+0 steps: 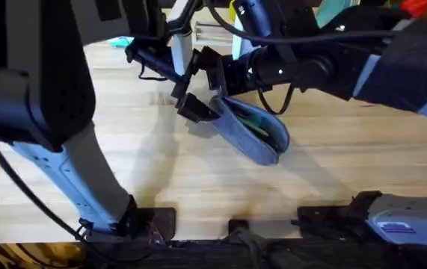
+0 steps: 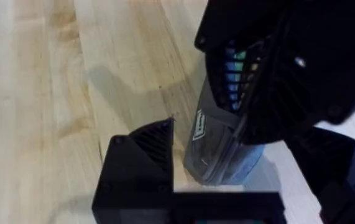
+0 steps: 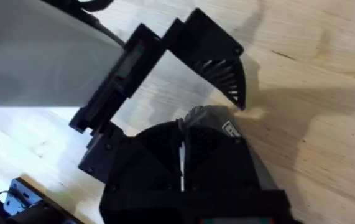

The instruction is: Unzip the bag, pick up the pens from the table one at a time and place them inside, then zip the bag closed.

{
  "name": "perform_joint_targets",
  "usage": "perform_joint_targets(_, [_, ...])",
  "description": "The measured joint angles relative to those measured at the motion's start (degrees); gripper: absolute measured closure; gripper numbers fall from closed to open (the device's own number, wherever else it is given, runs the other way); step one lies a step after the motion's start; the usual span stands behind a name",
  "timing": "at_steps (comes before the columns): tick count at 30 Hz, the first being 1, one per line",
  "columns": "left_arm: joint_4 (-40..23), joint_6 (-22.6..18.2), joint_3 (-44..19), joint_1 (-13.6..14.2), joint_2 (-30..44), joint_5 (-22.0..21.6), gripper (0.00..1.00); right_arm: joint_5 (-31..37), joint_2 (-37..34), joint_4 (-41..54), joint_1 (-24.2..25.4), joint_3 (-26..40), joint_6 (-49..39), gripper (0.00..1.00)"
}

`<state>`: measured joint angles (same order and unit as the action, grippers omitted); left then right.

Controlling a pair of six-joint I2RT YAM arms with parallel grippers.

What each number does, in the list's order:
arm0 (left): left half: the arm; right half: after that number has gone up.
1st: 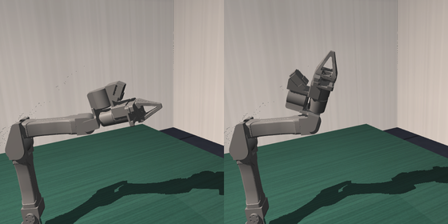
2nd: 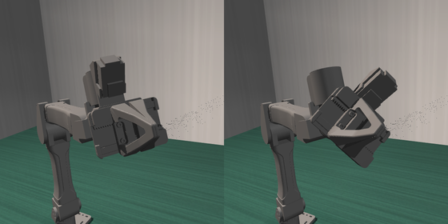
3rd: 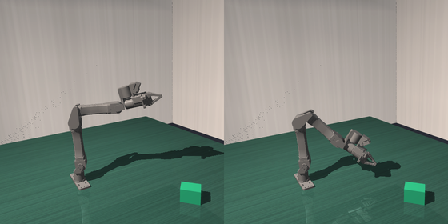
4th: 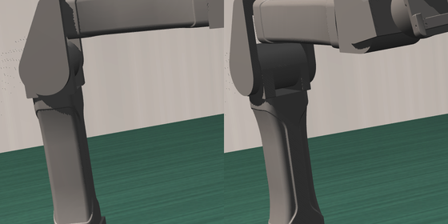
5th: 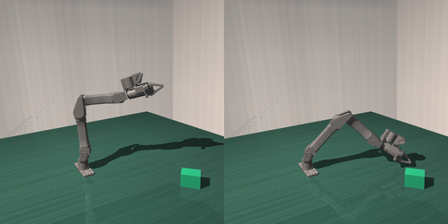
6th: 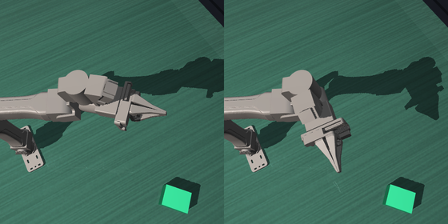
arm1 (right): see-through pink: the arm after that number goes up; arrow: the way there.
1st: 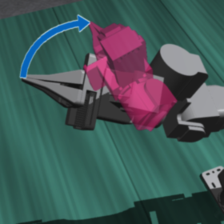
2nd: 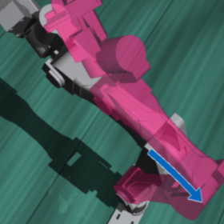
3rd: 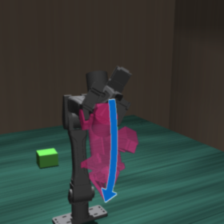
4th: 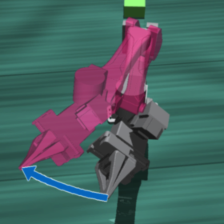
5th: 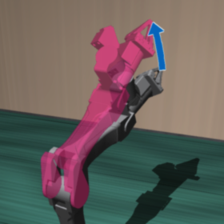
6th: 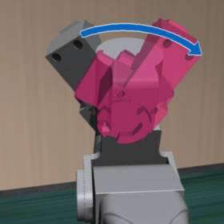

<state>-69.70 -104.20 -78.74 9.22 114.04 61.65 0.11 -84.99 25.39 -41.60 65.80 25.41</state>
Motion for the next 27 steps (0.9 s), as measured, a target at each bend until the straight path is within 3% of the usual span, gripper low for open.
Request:
perform_joint_targets(13, [1.6,1.2,0.0,0.2,4.6,1.6,0.031,0.0,0.0,0.0,0.0,0.0,-0.9,0.971])
perform_joint_targets(15, [1.6,1.4,0.0,0.2,4.6,2.0,0.166,0.0,0.0,0.0,0.0,0.0,-1.1,0.971])
perform_joint_targets(20, [1.6,1.5,0.0,0.4,4.6,2.1,0.899,0.2,0.0,0.3,0.1,0.0,-1.5,0.971])
perform_joint_targets(22, [1.6,1.5,0.0,0.4,4.6,2.0,0.95,0.3,0.0,1.0,0.2,0.0,-1.5,0.971])
perform_joint_targets(27, [1.6,1.5,0.0,0.4,4.6,1.8,0.956,3.1,0.9,5.5,0.2,0.0,-1.5,0.971])
